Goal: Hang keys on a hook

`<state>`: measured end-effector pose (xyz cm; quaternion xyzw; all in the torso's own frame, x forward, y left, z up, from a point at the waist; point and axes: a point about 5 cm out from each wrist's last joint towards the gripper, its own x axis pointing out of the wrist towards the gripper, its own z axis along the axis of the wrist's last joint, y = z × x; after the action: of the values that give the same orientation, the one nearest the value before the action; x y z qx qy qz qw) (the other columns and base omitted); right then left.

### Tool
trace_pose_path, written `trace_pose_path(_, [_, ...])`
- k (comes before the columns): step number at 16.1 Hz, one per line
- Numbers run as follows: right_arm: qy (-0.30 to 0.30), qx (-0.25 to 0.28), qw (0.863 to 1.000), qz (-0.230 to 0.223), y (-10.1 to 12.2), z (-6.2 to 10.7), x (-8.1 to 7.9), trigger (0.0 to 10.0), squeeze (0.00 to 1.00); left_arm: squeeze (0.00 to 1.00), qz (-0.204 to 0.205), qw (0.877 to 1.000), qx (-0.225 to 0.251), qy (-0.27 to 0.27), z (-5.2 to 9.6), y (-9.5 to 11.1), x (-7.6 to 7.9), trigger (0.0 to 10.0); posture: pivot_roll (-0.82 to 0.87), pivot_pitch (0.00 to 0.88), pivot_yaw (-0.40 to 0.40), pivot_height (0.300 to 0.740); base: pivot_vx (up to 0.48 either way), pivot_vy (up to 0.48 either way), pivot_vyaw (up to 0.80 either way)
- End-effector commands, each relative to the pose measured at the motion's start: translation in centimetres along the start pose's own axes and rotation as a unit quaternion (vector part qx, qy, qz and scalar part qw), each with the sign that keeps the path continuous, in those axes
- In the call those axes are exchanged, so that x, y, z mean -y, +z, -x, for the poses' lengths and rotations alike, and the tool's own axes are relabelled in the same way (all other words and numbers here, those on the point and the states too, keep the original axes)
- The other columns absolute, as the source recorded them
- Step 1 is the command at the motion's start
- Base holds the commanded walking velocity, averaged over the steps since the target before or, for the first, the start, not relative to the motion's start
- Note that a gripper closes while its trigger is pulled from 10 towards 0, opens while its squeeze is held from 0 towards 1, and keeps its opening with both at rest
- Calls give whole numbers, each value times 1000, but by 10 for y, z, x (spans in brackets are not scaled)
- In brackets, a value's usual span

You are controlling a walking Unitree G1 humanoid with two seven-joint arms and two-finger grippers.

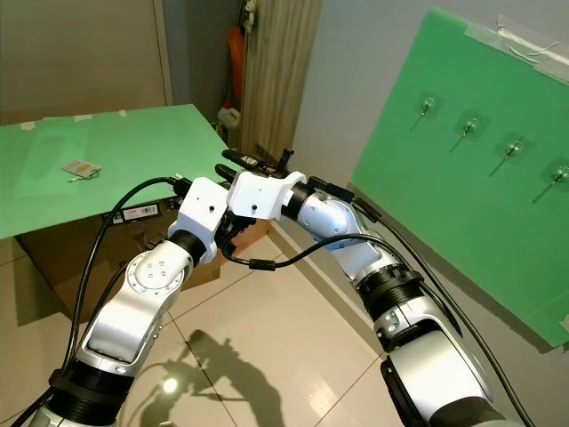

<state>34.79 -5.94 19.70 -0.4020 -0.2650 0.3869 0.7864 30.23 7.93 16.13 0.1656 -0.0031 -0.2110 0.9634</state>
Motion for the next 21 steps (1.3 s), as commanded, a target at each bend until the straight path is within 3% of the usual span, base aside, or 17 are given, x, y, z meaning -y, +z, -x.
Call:
trace_pose_path(1, [1,-17,1000,11,-6,2,3,10000,1000,0,2,1000,24,-18,2,12,8,0,-28,20,-126,740,0,0,0])
trace_pose_path(2, [16,-25,999,25,-8,3,1,10000,1000,0,0,999,26,-20,2,13,8,0,-28,21,-127,740,0,0,0])
trace_pose_path(3, [32,-34,998,43,-11,4,-3,10000,0,0,-4,999,29,-23,3,15,8,0,-27,21,-127,740,0,0,0])
trace_pose_path(7, [28,-41,997,64,-16,7,1,10000,0,0,-10,1000,21,-17,4,12,5,0,-26,25,-131,740,0,0,0])
trace_pose_path(12, [-30,-71,997,-2,-26,8,11,10000,0,0,-9,1000,16,-16,5,10,5,0,-22,20,-131,740,0,0,0])
trace_pose_path(16, [-22,-81,996,1,-30,11,7,10000,0,0,-23,1000,14,-15,5,10,4,0,-18,16,-132,740,0,0,0])
trace_pose_path(19, [-25,-63,998,13,-25,9,7,10000,0,0,-32,999,12,-13,6,9,2,0,-17,16,-131,740,0,0,0])
trace_pose_path(21, [-29,-3,998,57,-6,6,16,10000,0,0,-34,999,10,-12,6,7,2,0,-17,19,-133,740,0,0,0])
